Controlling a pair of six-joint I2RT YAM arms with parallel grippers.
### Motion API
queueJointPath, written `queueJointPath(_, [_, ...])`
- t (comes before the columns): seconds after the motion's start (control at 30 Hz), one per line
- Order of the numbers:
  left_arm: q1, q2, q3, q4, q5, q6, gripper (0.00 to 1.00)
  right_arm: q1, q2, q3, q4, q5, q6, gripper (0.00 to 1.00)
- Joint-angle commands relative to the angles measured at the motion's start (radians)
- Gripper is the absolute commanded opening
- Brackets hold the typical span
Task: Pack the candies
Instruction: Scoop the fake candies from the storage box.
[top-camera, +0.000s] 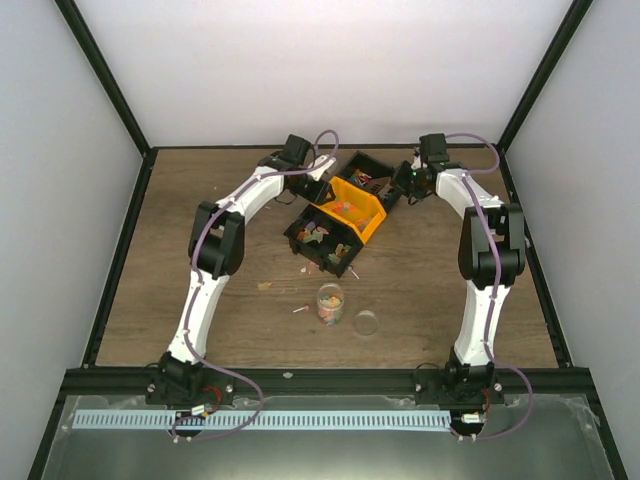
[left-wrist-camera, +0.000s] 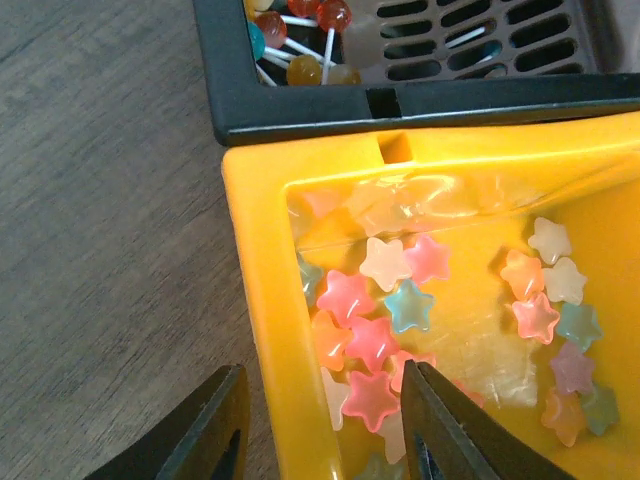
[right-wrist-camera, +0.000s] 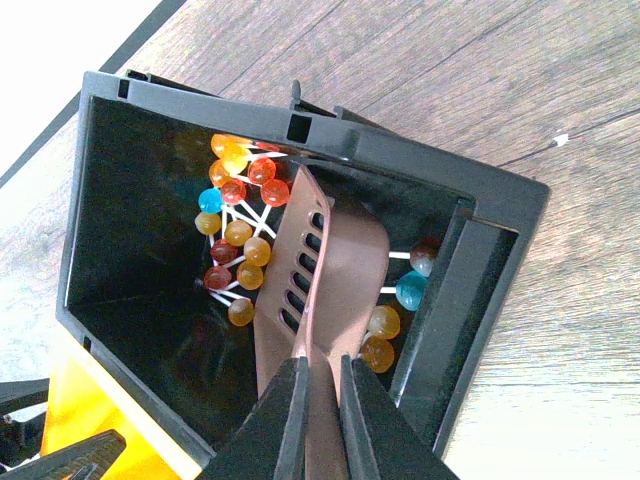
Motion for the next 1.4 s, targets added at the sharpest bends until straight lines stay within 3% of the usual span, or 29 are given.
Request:
queueJointPath(0.0, [-0.017, 0.028, 0.062, -0.053, -0.041, 0.017, 0.43, 0.023, 0.051, -0.037, -0.172, 0.045, -0.041, 0.01])
queueJointPath(0.07, [-0.017, 0.032, 0.069, -0.051, -0.041, 0.013, 0.39, 0.023, 0.050, -0.037, -0.171, 0.042, -0.039, 0.01])
queueJointPath(0.17, [-0.017, 0.031, 0.072, -0.046, -0.040, 0.008, 0.24, 0.023, 0.049, -0.037, -0.171, 0.036, -0.038, 0.01])
queueJointPath(0.4, [-0.020, 0.028, 0.075, -0.030, -0.032, 0.011, 0.05, 0.023, 0.057, -0.026, -0.189, 0.060, -0.019, 0.01])
queueJointPath(1.03, [-0.020, 0.052, 0.074, -0.028, -0.051, 0.024, 0.04, 0.045, -0.129, -0.003, -0.397, 0.264, 0.072, 0.01])
queueJointPath(1.2, [-0.020, 0.050, 0.072, -0.031, -0.041, 0.031, 0.04, 0.046, -0.130, -0.003, -0.394, 0.272, 0.051, 0.01])
queueJointPath(1.37, [-0.020, 0.048, 0.072, -0.040, 0.003, 0.064, 0.04, 0.046, 0.002, 0.032, -0.402, 0.253, 0.026, 0.01])
